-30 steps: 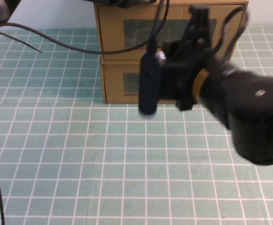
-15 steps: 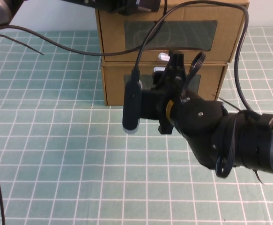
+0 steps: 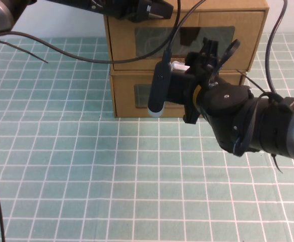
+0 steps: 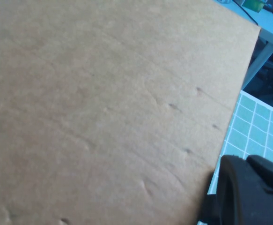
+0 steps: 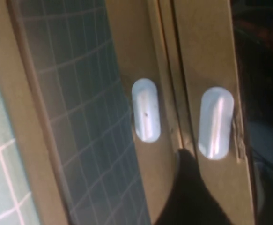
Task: Open the shoe box
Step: 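Pull the top drawer of the cardboard box fully open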
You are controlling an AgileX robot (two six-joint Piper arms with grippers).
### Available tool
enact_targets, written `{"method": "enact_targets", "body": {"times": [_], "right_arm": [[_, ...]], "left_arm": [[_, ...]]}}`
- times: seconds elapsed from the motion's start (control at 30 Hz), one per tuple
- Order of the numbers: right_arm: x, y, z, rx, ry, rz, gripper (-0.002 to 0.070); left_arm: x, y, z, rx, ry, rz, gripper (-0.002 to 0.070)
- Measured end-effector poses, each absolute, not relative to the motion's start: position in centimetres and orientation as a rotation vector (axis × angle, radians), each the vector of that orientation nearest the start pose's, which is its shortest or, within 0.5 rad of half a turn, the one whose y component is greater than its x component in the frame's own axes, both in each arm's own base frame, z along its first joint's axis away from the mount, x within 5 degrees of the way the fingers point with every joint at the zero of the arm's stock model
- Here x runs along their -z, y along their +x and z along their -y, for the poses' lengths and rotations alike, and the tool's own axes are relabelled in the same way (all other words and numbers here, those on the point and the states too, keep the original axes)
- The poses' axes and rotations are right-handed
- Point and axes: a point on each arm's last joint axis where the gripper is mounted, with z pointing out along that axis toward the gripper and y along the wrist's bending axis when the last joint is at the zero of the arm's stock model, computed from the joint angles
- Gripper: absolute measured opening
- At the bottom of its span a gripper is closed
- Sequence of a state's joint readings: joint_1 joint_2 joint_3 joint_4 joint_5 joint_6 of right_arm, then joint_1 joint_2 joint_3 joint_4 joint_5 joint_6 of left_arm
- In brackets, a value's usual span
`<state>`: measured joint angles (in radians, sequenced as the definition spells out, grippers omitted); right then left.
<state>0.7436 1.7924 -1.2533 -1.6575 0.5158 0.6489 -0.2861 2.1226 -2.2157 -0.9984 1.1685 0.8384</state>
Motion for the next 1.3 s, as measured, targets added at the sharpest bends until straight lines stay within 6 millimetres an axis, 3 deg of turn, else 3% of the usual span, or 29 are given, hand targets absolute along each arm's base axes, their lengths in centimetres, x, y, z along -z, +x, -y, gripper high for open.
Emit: {"method": "enact_targets", "body": {"times": [0.33, 0.4, 0.53, 0.63, 0.97, 1.3], "right_arm": [[-25.1, 35.8, -24.8, 0.687, -1.302, -1.525, 0.0358], [-24.7, 36.5, -24.8, 0.714, -1.295, -1.532, 0.0311], [-25.1, 36.9, -24.9, 0.739, -1.266, -1.528, 0.0081], [-24.9, 37.0, -24.9, 0.727, -1.250, -1.544, 0.0021], [-25.1, 36.5, -25.3, 0.715, -1.225, -1.562, 0.0014], [-24.8, 32.7, -25.1, 0.712, -1.250, -1.570, 0.0010]], "left_arm": [[-37.1, 42.8, 19.9, 0.995, 1.037, -1.896, -0.0005], [-37.1, 42.8, 19.9, 0.994, 1.038, -1.896, -0.0005], [-37.1, 42.8, 19.9, 0.990, 1.034, -1.896, -0.0005], [-37.1, 42.8, 19.9, 0.987, 1.034, -1.897, -0.0005], [-37.0, 42.9, 19.9, 0.972, 1.021, -1.923, -0.0005], [-37.1, 42.4, 20.0, 0.994, 1.044, -1.952, -0.0006]]}}
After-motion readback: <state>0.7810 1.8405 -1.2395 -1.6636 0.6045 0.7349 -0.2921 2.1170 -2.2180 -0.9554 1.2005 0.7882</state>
